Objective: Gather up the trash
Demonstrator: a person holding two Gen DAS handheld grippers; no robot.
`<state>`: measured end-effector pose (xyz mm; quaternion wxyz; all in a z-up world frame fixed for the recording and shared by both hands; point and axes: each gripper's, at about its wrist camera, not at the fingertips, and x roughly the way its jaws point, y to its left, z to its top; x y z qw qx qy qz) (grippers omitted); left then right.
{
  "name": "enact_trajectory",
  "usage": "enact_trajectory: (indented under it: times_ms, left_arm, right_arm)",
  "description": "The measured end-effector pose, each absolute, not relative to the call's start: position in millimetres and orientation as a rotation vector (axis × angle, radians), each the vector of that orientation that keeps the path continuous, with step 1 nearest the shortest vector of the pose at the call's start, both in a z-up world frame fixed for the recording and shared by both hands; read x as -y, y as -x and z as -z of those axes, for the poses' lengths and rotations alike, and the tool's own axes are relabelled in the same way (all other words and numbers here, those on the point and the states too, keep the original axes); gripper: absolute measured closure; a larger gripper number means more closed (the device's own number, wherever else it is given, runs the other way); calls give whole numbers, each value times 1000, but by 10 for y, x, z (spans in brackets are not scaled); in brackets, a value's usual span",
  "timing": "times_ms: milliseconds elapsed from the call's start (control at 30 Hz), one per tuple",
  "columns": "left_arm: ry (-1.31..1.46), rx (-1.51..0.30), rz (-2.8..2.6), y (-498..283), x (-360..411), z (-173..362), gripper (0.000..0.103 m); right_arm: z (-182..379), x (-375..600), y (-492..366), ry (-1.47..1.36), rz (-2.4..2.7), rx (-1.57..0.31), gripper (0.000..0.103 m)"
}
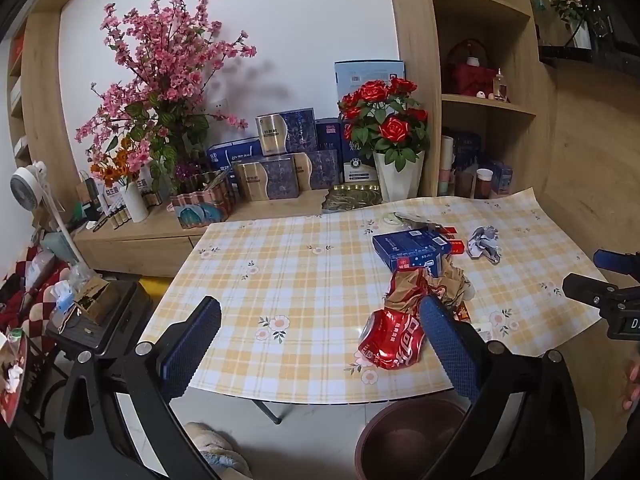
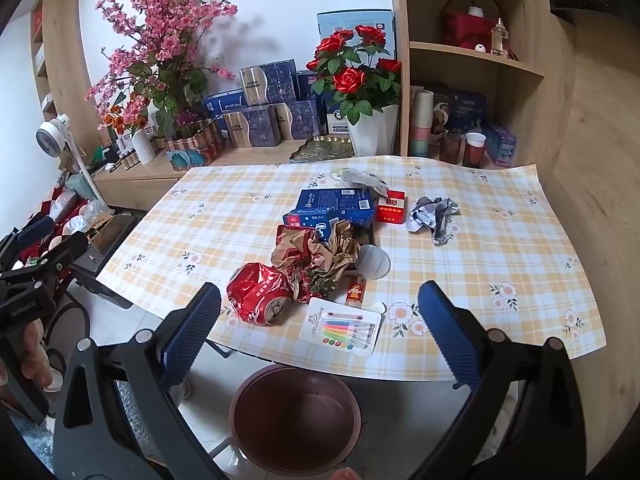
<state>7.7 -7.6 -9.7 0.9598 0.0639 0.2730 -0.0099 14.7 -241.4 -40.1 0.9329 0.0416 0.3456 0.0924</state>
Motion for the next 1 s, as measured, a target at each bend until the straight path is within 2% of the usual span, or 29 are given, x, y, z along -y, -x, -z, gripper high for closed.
enact_trajectory:
  times_ms: [1000]
  left_arm:
    - [-131,-559,24,-79,93,129,6]
  right_arm:
    - [385,2362,-144,-47,-181,-708,6]
